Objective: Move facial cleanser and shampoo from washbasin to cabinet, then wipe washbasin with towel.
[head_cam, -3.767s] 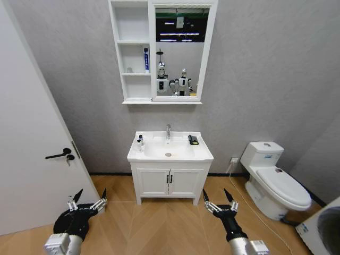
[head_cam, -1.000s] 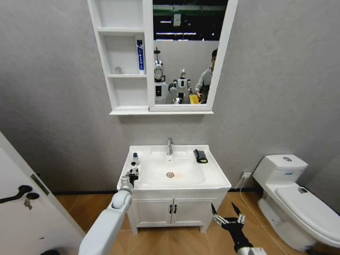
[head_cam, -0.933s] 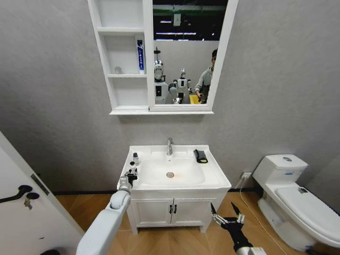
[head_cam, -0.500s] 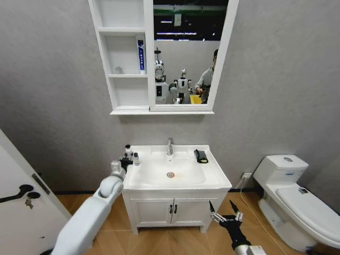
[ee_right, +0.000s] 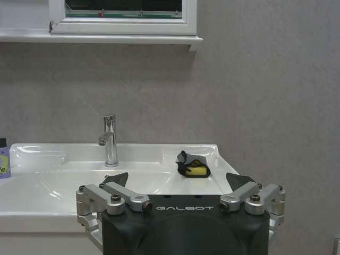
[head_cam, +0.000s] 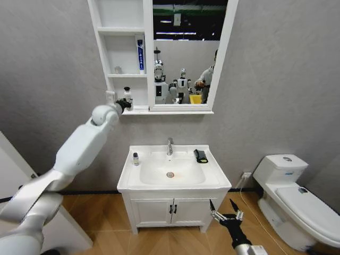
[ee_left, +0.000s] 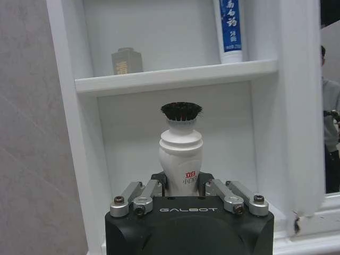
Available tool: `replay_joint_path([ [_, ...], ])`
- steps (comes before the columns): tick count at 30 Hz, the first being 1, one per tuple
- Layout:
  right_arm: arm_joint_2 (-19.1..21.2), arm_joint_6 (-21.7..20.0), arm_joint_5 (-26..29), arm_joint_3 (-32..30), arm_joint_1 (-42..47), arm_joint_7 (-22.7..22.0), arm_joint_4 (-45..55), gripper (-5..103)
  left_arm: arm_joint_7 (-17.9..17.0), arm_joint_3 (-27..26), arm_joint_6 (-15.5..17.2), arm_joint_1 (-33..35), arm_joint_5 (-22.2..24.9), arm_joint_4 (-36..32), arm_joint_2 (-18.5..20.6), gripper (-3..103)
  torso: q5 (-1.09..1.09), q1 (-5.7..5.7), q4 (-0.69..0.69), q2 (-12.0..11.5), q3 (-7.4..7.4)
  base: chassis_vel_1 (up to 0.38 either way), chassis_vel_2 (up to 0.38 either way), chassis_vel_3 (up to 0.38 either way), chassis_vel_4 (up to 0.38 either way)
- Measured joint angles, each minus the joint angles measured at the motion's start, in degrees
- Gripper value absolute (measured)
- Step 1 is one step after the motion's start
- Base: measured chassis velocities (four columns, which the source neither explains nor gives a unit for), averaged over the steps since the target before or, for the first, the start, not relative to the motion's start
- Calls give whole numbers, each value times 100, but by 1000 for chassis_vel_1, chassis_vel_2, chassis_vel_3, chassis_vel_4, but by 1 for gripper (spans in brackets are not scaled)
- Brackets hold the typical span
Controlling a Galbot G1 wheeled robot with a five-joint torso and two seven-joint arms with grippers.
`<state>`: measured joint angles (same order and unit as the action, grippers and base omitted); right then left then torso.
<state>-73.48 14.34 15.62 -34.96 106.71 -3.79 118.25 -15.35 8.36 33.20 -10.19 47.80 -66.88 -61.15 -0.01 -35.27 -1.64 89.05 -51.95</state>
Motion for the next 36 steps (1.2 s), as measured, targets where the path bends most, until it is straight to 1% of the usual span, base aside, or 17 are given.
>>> replay_joint_path([
  [1, 0, 0, 0, 0, 0, 0, 0, 100, 0, 0, 0, 0, 0, 0, 0, 30, 0, 0, 0, 0, 0, 0, 0, 0, 0],
  [3, 37, 2, 77, -35, -22, 21, -13, 100, 142, 74, -123, -275, -231, 593, -219, 30, 0, 0, 1, 0, 0, 0, 0, 0, 0],
  [6, 56, 2, 113, -52, -37, 23, -18, 100, 191, 77, -202, -379, -319, 862, -341, 30, 0, 0, 0, 0, 0, 0, 0, 0, 0],
  [8, 94, 1, 199, -79, -65, 24, -26, 100, 283, 17, -296, -582, -519, 1450, -647, 30, 1, 0, 0, 0, 0, 0, 0, 0, 0],
  [9, 94, 1, 199, -79, -65, 24, -26, 100, 283, 17, -296, -582, -519, 1450, -647, 30, 1, 0, 0, 0, 0, 0, 0, 0, 0],
  [11, 101, 0, 217, -82, -80, 28, -55, 100, 389, -36, -343, -719, -771, 1883, -880, 30, 2, 0, -1, 0, 0, 0, 0, 0, 0],
  [12, 101, 0, 217, -82, -80, 28, -55, 100, 389, -36, -343, -719, -771, 1883, -880, 30, 2, 0, -1, 0, 0, 0, 0, 0, 0],
  [13, 101, 0, 220, -82, -84, 29, -66, 100, 448, -51, -398, -753, -881, 2026, -950, 30, 2, 0, -1, 0, 0, 0, 0, 0, 0],
  [14, 98, 5, 226, -87, -86, 30, -87, 100, 608, -95, -592, -800, -1142, 2294, -1070, 30, 2, 1, -1, 0, 0, 0, 0, 0, 0],
  [15, 98, 5, 226, -87, -86, 30, -87, 100, 608, -95, -592, -800, -1142, 2294, -1070, 30, 2, 1, -1, 0, 0, 0, 0, 0, 0],
  [16, 95, 24, 258, -122, -78, 43, -112, 100, 770, -146, -745, -849, -1332, 2534, -1170, 30, 1, 0, -1, 0, 0, 0, 0, 0, 0],
  [19, 119, 94, 348, -280, -5, 99, -214, 100, 1018, -317, -968, -1010, -1628, 3119, -1458, 30, 1, 1, 1, 0, 0, 0, 0, 0, 0],
  [24, 145, 119, 407, -372, 21, 118, -244, 100, 1070, -539, -1027, -1130, -1863, 3574, -1723, 29, 3, 1, -2, 0, 1, 0, 0, 0, 0],
  [26, 157, 115, 433, -387, -1, 116, -222, 100, 1021, -645, -955, -1146, -1940, 3745, -1828, 29, 2, 1, -3, 0, 1, 0, 0, 0, 0],
  [29, 158, 84, 435, -367, -29, 102, -187, 100, 876, -714, -884, -1098, -2027, 3749, -1836, 29, 1, 1, 0, 0, 1, 0, 0, 0, 0],
  [33, 152, 73, 412, -329, -33, 95, -186, 100, 720, -788, -843, -1059, -2051, 3724, -1789, 29, 1, 2, 0, 0, 2, 0, 0, 0, 0],
  [36, 139, 72, 375, -302, -25, 93, -188, 100, 766, -804, -807, -1066, -2042, 3757, -1703, 29, 2, 2, -1, 1, 2, 0, 0, 0, 0],
])
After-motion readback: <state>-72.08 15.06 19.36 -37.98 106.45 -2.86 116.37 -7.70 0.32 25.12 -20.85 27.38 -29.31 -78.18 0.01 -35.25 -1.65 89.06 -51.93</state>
